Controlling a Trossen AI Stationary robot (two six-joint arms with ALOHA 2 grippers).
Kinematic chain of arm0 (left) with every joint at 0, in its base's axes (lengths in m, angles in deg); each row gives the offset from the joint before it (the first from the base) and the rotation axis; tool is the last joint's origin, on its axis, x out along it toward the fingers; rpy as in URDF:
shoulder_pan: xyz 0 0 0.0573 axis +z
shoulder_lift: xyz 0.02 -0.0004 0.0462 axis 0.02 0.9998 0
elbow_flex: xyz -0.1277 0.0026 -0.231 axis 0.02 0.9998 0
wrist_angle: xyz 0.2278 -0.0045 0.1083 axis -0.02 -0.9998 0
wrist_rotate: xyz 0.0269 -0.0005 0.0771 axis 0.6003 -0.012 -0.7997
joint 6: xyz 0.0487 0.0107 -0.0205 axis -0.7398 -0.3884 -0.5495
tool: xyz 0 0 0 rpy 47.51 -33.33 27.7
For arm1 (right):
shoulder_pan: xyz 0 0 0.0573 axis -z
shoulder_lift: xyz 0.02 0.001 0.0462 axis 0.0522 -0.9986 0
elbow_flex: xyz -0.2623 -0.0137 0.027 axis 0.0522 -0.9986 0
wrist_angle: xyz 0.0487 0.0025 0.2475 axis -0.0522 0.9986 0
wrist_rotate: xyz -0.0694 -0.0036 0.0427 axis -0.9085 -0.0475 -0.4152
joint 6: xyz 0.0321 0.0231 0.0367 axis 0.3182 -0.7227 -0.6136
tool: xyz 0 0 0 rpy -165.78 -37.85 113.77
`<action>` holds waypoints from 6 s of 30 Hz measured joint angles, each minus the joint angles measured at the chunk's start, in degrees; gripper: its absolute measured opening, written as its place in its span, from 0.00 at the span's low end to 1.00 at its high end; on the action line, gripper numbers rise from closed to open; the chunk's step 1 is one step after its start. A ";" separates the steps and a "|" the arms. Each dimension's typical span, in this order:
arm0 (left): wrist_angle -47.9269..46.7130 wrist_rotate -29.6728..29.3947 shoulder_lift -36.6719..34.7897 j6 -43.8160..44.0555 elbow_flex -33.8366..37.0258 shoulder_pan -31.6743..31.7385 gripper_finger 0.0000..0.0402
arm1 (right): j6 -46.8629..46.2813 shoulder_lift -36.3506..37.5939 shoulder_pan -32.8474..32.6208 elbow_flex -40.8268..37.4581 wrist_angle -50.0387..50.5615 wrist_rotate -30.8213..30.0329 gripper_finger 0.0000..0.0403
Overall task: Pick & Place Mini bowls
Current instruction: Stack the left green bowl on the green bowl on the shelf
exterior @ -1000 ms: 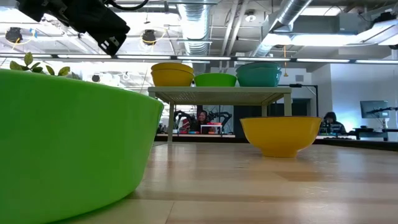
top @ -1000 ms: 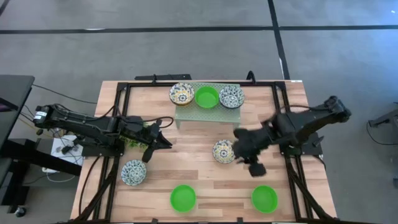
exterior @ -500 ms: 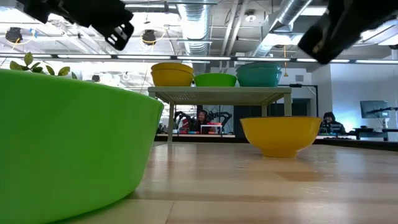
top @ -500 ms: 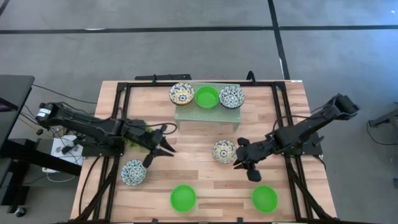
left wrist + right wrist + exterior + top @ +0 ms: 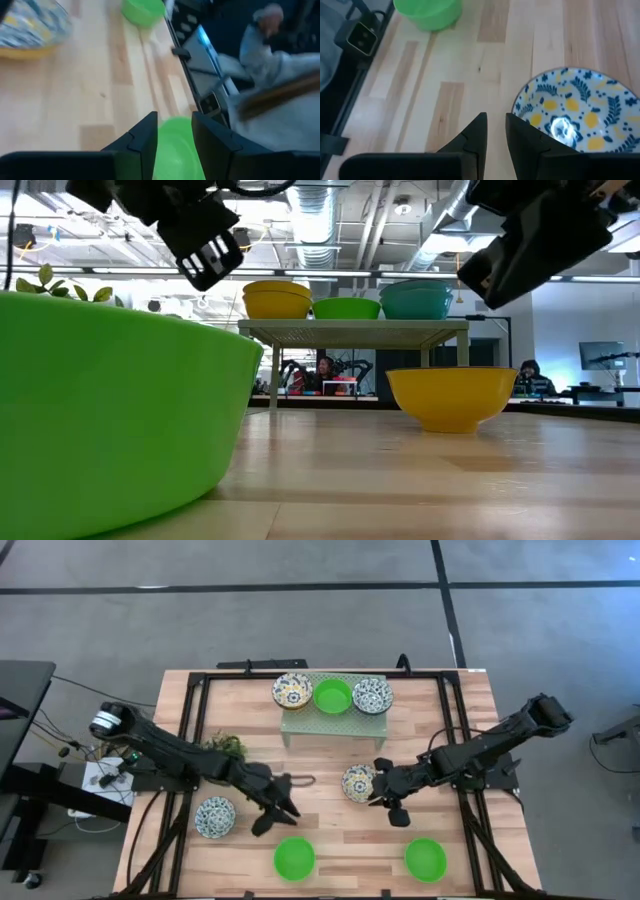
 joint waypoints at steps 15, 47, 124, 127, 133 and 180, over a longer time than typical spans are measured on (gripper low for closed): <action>-4.22 -1.87 11.62 3.02 -4.18 -6.59 0.30 | 3.56 0.11 0.45 2.44 3.54 3.38 0.16; -5.37 -18.90 14.24 10.69 -3.22 -12.34 0.29 | 27.16 0.13 4.87 7.67 6.50 4.66 0.16; -21.19 -27.61 7.49 -8.79 -29.78 38.61 0.02 | -3.51 -7.93 1.81 7.67 2.45 4.59 0.16; -21.30 -27.66 8.29 -8.88 -29.78 38.63 0.02 | -3.51 -7.91 1.81 7.67 2.65 4.61 0.16; -21.43 -27.68 8.80 -9.07 -29.78 38.63 0.03 | -3.51 -7.91 1.81 7.67 3.11 4.61 0.16; -20.11 -28.25 8.91 -25.85 -28.43 30.52 0.09 | -2.87 -7.91 1.83 7.67 3.46 4.67 0.16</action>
